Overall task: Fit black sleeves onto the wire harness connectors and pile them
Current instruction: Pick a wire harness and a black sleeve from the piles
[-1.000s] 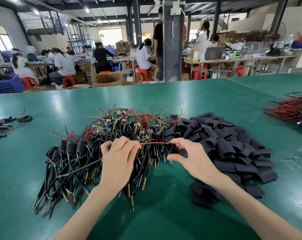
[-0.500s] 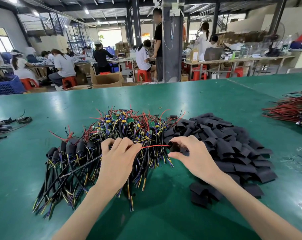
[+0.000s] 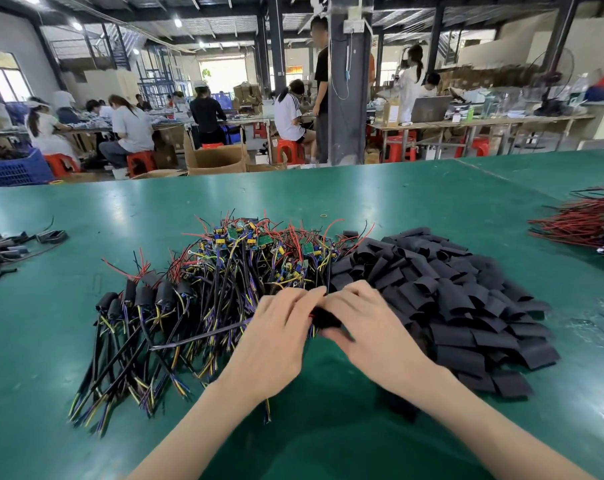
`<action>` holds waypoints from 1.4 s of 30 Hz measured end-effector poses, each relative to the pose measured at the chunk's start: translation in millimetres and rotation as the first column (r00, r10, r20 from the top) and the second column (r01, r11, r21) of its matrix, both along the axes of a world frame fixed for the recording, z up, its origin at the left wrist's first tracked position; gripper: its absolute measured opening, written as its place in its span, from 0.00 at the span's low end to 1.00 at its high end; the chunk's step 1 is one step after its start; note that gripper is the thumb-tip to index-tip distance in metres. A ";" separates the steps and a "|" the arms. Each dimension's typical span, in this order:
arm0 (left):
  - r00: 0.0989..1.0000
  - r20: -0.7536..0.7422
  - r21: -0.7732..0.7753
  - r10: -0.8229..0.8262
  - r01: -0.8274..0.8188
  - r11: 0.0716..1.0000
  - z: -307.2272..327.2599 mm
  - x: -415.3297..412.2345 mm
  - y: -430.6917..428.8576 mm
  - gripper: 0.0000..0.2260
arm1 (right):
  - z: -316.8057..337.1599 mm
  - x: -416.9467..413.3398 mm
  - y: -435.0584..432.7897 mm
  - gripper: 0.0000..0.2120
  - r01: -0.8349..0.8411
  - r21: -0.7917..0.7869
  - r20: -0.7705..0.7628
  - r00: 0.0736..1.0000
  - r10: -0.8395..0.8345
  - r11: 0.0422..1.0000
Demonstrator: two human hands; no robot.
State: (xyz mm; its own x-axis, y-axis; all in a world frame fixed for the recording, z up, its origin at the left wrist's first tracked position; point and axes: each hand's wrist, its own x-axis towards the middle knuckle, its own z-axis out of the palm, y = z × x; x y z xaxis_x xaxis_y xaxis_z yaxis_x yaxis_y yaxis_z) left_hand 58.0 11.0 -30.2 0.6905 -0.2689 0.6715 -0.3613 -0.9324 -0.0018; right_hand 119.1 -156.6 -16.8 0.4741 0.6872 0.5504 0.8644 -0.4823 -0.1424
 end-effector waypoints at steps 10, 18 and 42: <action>0.958 -0.283 -0.113 0.041 -0.075 0.991 4.4 0.5 24.2 0.19 | -4.2 3.7 -4.2 0.16 0.046 0.018 -0.300 0.953 -0.038 0.999; 0.938 -0.343 -0.300 -0.047 -0.062 0.952 13.1 -3.2 23.7 0.06 | -2.3 8.3 -9.0 0.17 0.042 0.075 -0.311 0.950 -0.017 0.996; 0.965 -0.257 -0.443 -0.052 -0.070 0.894 9.3 -4.4 15.7 0.08 | 16.4 13.9 -18.2 0.06 -0.041 0.236 -0.666 0.721 0.192 0.971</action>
State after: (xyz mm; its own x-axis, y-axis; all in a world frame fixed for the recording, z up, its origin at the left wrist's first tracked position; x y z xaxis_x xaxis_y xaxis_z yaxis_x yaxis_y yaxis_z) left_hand 53.6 26.8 -21.0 0.8548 0.0231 0.5184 -0.2839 -0.8154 0.5045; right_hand 133.1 -174.8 -0.4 0.6947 0.6794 0.2362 0.5440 -0.2815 -0.7904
